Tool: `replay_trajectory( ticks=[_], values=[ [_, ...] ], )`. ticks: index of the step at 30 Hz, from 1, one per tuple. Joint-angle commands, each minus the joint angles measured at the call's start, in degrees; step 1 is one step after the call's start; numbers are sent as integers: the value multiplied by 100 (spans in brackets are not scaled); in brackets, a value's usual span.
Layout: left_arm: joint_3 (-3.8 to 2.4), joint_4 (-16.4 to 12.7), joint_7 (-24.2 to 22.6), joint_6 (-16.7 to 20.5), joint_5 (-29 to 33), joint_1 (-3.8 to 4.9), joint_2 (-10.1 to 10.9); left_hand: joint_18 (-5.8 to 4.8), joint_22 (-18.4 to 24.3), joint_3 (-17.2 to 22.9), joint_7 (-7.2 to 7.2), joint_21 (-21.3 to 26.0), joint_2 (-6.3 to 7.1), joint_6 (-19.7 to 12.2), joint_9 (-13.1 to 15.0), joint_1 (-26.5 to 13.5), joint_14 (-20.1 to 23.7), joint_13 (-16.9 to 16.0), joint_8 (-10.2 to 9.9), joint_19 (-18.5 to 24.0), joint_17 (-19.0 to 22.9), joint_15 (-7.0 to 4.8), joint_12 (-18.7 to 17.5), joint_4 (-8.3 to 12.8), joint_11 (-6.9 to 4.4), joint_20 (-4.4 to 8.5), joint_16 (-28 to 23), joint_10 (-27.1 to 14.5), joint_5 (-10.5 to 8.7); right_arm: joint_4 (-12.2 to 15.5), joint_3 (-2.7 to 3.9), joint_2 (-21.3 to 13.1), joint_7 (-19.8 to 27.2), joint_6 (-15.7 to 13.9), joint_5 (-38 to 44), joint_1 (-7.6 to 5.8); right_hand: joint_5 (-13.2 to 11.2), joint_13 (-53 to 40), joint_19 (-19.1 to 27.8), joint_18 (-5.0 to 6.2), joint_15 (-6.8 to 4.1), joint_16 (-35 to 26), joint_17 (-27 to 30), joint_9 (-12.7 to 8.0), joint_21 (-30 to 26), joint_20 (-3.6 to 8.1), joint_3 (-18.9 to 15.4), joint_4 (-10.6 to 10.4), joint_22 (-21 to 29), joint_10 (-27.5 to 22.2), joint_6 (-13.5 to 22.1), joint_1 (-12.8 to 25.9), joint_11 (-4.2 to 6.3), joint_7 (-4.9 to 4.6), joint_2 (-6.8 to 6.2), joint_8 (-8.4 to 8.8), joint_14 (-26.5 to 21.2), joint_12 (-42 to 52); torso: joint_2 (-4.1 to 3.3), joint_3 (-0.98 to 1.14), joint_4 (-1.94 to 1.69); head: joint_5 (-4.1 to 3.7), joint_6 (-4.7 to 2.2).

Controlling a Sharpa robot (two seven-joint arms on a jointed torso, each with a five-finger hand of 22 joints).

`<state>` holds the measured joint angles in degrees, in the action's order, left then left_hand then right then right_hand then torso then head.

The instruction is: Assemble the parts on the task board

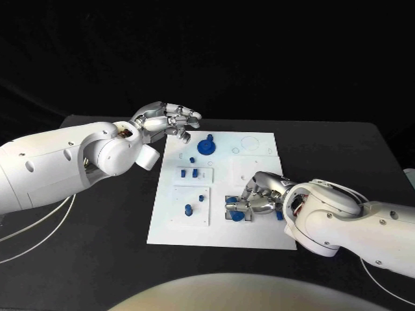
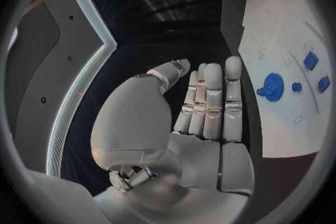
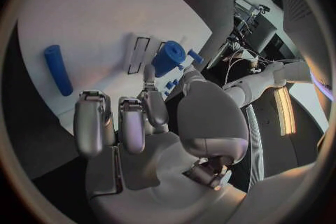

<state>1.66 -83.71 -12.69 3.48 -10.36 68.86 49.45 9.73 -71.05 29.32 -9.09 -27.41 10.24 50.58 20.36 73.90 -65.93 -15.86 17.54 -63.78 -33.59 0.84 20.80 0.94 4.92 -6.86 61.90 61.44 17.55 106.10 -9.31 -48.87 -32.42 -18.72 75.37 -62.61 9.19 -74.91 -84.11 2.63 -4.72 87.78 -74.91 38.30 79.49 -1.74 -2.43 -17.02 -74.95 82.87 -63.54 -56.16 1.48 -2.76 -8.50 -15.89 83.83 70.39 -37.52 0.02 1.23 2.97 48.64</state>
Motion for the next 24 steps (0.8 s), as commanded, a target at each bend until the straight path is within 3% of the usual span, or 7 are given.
replay_trajectory(
  ticks=[1, 7, 12, 17, 24],
  values=[
    [-4, -20, -14, -89, 12, 3, -1, 61, 8, -26, 8, 32, -35, -27, 8, -13, 53, 5, 25, -42, 7, 2, 29, -5, 0, -2, -2, -33, 25, -20, -1, 15, -27, 71, 145, 4, 2, -57, -165, -23, -11, -15, -814, 25, -53, 17, -206, -1, -1187, -39, 53, 41, -6, 7, 39, 29, 475, -40, 2, 1, 5, -1, 5],
    [-4, -20, -12, -86, 12, 4, 2, 61, 8, -26, 8, 32, -35, -27, 8, -13, 53, 5, 25, -42, 7, 2, 29, -5, 0, -2, -2, -33, 25, -27, -1, 25, -20, 48, 171, 4, 1, -43, -158, -19, -9, -20, -805, 36, -72, 15, -290, -1, -1181, -49, 62, 47, -9, 4, 59, 34, 473, -64, 3, 3, -1, -9, 0],
    [-4, -19, -12, -84, 12, 4, 5, 61, 8, -26, 8, 32, -35, -27, 8, -13, 53, 5, 25, -42, 7, 2, 29, -5, 0, -2, -2, -33, 25, 61, -1, -16, 1, 26, 192, 6, 123, -72, -172, -26, -10, -13, -830, 67, -39, 14, -339, 8, -1192, -31, 54, -61, -6, 8, 192, 32, 479, -32, 0, 9, 3, -12, -12],
    [-4, -18, -12, -84, 12, 4, 11, 61, 8, -26, 8, 32, -35, -27, 8, -13, 53, 5, 25, -42, 7, 2, 29, -5, 0, -2, -2, -33, 25, 203, -1, -129, 34, -15, 223, 11, 217, -94, -186, -34, -13, -3, -862, 85, -4, 16, -358, 11, -1202, -16, 39, -145, -1, 14, 215, 27, 486, -5, 1, 7, 7, -8, -17],
    [-4, -16, -11, -82, 12, 3, 17, 61, 8, -26, 8, 32, -35, -27, 8, -13, 53, 5, 25, -42, 7, 2, 29, -5, 0, -2, -2, -33, 25, 363, -2, -304, 87, 95, 224, 12, 268, -136, -213, -48, -26, 24, -938, 131, 63, 29, -363, 28, -1222, 11, 18, -693, 15, 30, 236, 36, 501, 38, 3, 5, 9, 2, -15]
  ],
)
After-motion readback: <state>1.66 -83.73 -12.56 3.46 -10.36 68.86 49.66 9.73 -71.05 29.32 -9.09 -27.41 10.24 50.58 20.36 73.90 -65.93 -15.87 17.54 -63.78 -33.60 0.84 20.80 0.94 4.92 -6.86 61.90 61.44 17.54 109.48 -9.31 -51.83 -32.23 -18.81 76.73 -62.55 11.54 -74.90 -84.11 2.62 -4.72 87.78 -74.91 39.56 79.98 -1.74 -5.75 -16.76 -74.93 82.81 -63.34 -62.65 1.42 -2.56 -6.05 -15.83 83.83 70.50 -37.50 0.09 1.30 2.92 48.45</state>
